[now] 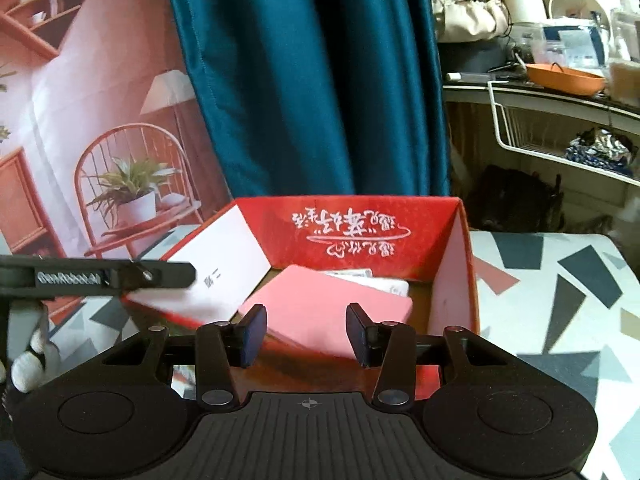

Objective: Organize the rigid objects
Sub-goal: 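Move the left tool back toward the blue bottle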

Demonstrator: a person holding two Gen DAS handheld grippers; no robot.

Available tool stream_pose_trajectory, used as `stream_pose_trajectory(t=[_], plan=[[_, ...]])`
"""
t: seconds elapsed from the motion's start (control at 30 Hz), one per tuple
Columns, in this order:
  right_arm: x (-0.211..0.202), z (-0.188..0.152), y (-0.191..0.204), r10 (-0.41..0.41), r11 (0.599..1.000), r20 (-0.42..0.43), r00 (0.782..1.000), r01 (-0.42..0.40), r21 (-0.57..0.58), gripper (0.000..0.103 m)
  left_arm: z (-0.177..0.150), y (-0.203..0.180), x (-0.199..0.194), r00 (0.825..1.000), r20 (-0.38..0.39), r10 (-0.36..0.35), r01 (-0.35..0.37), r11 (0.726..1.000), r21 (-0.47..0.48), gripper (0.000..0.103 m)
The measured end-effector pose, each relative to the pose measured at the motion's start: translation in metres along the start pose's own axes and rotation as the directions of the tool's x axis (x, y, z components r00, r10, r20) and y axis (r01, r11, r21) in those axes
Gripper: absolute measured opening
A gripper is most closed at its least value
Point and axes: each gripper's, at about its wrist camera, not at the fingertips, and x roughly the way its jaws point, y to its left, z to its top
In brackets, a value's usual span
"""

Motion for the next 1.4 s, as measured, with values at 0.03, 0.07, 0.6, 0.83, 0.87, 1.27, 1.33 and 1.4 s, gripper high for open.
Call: stream_pose_trajectory(t=[0.03, 0.07, 0.6, 0.83, 0.87, 1.27, 1.33, 1.4], plan=[[-0.004, -0.005, 0.0, 0.001, 1.0, 0.0, 1.0, -0.001, 0.0, 0.041, -0.004, -0.001, -0.004, 1.0, 0.006, -0.002, 0.002, 1.0, -0.004, 0.049], [-0.01, -0.011, 0.002, -0.002, 1.0, 0.024, 1.0, 0.002, -0.007, 0.042, -0.009, -0.002, -0.008, 1.0, 0.012, -0.003, 0.003, 1.0, -0.008, 0.049], [-0.009, -0.109, -0.009, -0.079, 0.995, -0.221, 0.972, 0.09, 0.039, 0.041, -0.095, 0.014, -0.007, 0.989, -0.146, 0.038, -0.052, 0.994, -0.092, 0.053], [0.0, -0.119, -0.007, -0.081, 0.996, -0.267, 0.96, 0.089, 0.018, 0.042, -0.099, 0.022, -0.002, 0.986, -0.162, 0.033, -0.053, 0.991, -0.12, 0.053], [0.001, -0.12, -0.004, -0.087, 0.996, -0.263, 0.961, 0.09, -0.002, 0.042, -0.099, 0.023, 0.0, 0.985, -0.167, 0.03, -0.051, 0.991, -0.121, 0.053], [0.005, -0.123, 0.003, -0.117, 0.989, -0.231, 0.966, 0.092, -0.114, 0.039, -0.111, 0.021, 0.004, 0.98, -0.197, 0.027, -0.054, 0.989, -0.136, 0.053], [0.005, -0.123, 0.003, -0.122, 0.989, -0.233, 0.965, 0.098, -0.113, 0.033, -0.111, 0.019, 0.005, 0.98, -0.196, 0.032, -0.058, 0.99, -0.127, 0.053], [0.004, -0.121, 0.002, -0.111, 0.992, -0.236, 0.965, 0.092, -0.091, 0.031, -0.111, 0.018, 0.005, 0.98, -0.197, 0.031, -0.057, 0.991, -0.125, 0.053]])
